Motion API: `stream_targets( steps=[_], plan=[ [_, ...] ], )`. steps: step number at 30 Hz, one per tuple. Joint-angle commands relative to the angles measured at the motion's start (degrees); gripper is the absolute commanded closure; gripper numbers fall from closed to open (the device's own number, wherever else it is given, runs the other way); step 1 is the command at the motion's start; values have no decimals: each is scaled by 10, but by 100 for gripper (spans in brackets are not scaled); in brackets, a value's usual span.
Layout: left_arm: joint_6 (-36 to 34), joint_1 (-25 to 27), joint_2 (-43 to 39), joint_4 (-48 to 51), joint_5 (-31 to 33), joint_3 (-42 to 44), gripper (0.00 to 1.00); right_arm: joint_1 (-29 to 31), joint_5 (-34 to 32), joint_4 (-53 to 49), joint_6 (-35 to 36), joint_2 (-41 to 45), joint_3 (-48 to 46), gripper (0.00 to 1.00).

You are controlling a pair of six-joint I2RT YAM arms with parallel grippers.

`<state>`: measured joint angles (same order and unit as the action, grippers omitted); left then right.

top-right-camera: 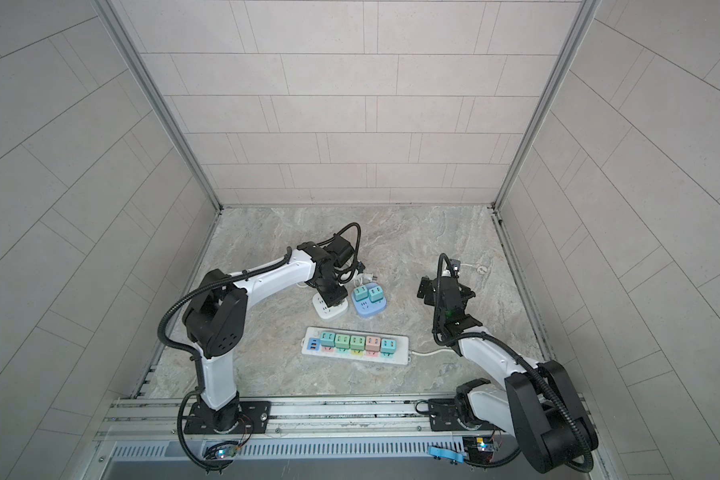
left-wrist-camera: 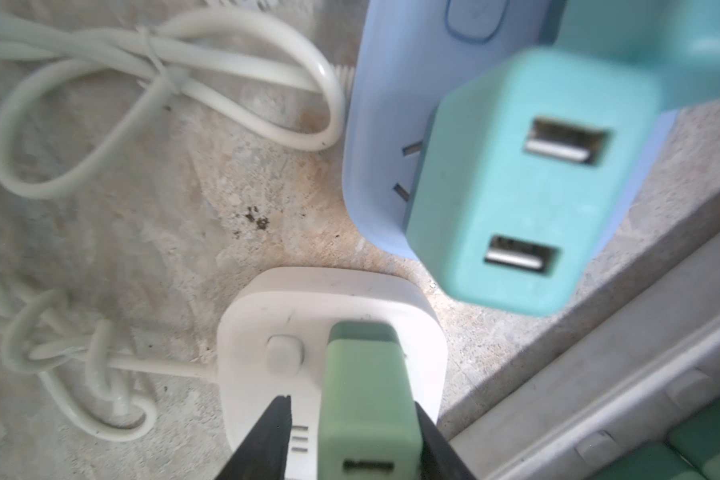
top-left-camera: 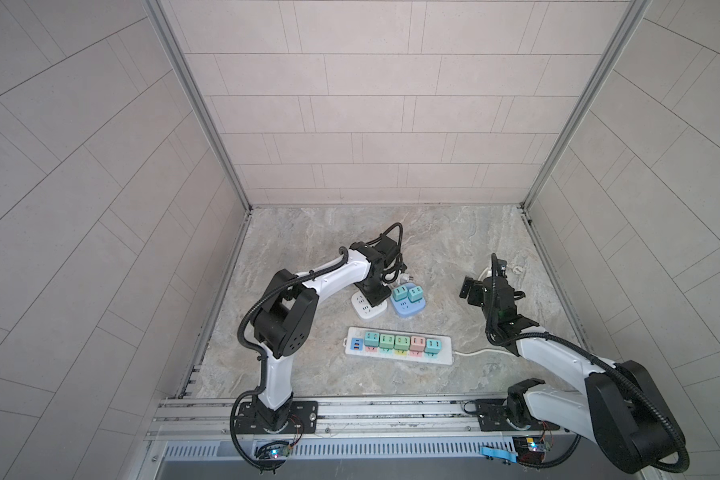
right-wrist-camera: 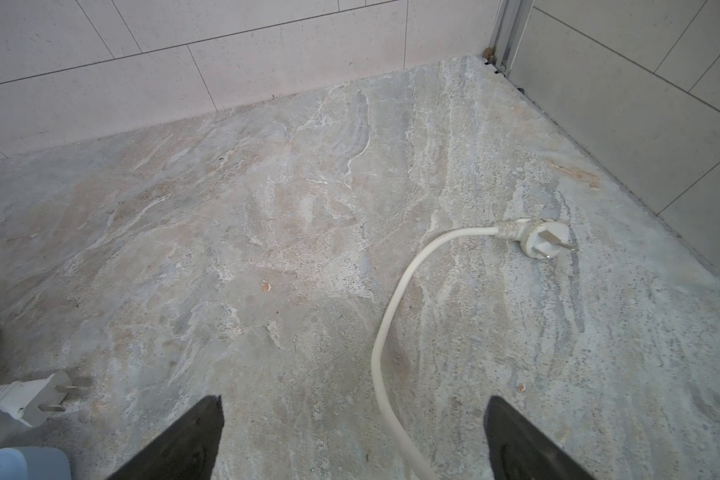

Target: Insert the plug

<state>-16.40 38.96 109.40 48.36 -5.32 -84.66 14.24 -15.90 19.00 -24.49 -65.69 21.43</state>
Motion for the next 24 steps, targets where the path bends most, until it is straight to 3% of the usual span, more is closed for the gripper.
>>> stream_targets(
  steps=[1, 7, 11, 13, 16, 19, 22, 24],
  plan=[
    [1, -2, -58, -17, 24, 10, 45, 2, -16, -8, -6, 9, 9, 0],
    [15, -46, -201, -162, 8, 122, 44, -10, -12, -5, -14, 30, 0, 0],
    [78, -142, -332, -352, 8, 267, 41, -58, 34, -18, -40, 48, -5, 0],
    [87, -175, -398, -436, 42, 349, 35, -73, 32, -58, -46, 73, 5, 0],
    [103, -203, -481, -612, 119, 488, 17, -75, -49, -156, -40, 137, 33, 0],
    [127, -246, -500, -731, 156, 583, 8, -78, -127, -200, -30, 185, 48, 0],
    [191, -316, -472, -805, 219, 633, 2, -81, -116, -201, 36, 217, 49, 0],
    [221, -360, -450, -862, 218, 663, 1, -81, -114, -218, 52, 236, 52, 0]
  ],
)
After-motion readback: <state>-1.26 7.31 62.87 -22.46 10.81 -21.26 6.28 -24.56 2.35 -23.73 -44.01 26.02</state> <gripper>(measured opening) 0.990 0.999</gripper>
